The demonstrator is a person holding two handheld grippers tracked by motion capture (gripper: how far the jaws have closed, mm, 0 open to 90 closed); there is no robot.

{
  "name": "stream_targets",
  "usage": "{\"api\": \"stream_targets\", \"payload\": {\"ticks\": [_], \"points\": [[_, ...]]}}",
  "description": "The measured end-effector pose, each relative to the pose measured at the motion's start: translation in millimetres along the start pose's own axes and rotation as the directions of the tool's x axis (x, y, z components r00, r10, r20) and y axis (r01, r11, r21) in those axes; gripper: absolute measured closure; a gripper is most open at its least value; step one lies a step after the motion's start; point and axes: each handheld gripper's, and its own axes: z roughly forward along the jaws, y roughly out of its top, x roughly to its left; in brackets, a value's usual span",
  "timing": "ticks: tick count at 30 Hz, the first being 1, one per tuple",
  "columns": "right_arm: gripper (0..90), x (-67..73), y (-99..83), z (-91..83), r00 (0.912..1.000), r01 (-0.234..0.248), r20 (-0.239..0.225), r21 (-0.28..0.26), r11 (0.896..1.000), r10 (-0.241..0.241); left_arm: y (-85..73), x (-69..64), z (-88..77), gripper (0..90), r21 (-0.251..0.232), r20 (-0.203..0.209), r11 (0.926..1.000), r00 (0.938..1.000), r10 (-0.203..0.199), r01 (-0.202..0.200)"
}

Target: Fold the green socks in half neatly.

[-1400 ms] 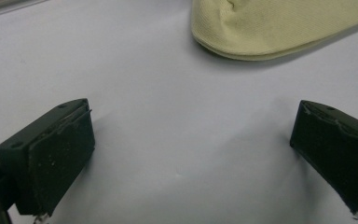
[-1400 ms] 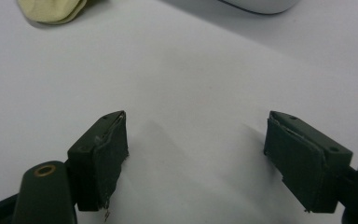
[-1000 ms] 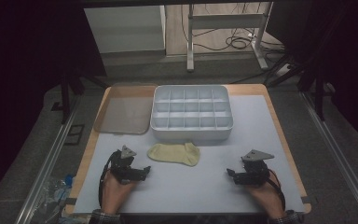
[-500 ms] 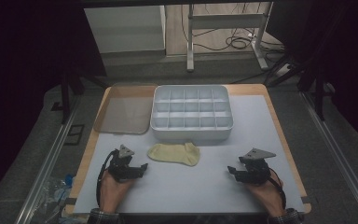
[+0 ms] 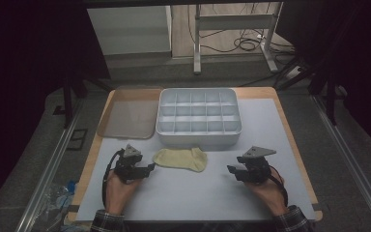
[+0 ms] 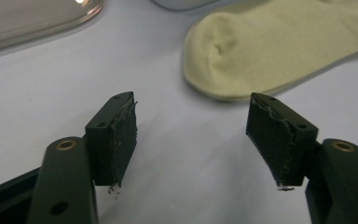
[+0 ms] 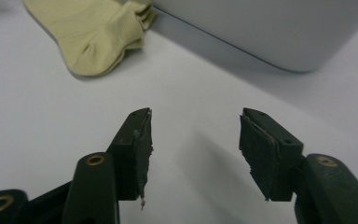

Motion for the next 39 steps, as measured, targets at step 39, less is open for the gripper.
{"api": "stream_targets", "payload": {"ticks": [39], "points": [[63.5, 30.9, 77.6, 84.9, 0.9902, 0.072, -0.121, 0.030, 0.997, -0.068, 27.4, 5.3, 29.1, 53.6, -0.019, 0.009, 0.9994, 0.9995, 0.029, -0.029]]}}
